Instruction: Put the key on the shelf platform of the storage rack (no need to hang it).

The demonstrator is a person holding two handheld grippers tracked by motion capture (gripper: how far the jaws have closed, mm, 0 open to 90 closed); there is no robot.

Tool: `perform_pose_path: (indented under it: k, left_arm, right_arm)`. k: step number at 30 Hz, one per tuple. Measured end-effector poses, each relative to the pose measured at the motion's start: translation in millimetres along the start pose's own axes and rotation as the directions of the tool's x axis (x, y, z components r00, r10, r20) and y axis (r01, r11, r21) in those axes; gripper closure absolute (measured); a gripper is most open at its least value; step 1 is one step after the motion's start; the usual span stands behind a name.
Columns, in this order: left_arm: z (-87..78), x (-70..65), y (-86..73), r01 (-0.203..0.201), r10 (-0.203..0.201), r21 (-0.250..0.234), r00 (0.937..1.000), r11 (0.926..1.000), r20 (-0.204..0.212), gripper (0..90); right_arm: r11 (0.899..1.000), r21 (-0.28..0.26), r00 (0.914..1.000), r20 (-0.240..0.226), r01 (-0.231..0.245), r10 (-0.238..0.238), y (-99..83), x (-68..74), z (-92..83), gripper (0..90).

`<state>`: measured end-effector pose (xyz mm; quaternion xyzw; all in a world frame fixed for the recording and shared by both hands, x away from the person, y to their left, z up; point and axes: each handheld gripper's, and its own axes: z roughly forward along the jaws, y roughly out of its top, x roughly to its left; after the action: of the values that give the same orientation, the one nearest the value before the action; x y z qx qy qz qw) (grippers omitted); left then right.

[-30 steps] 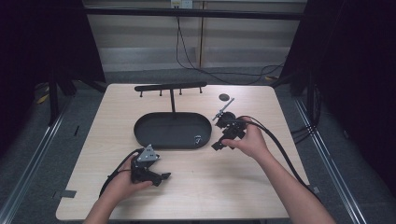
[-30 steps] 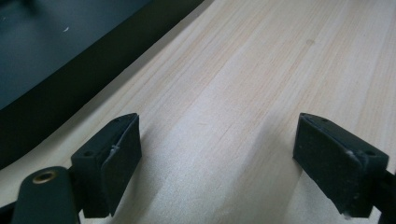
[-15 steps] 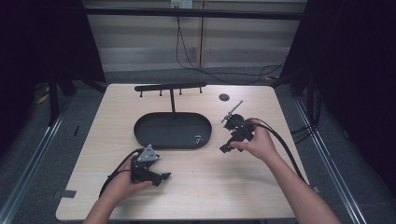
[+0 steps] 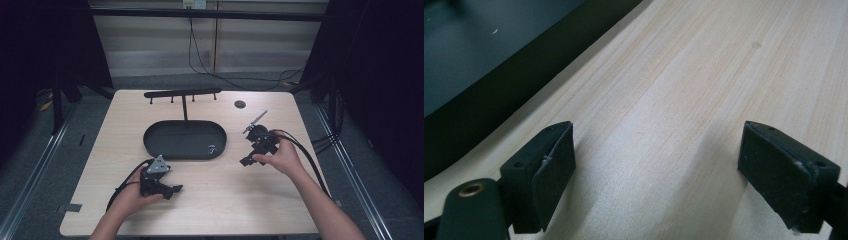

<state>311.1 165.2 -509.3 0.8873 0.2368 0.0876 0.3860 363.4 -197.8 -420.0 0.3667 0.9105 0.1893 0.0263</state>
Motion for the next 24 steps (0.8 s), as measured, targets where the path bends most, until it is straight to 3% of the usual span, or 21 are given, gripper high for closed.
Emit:
perform_pose_path:
  k: [24]
  left_arm:
    - [0.0,0.0,0.0,0.0,0.0,0.0,1.0,1.0,0.0,15.0]
  right_arm:
    - [0.999,-0.03,0.9991,0.005,-0.043,0.043,-41.9,-16.2,-3.4,17.0]
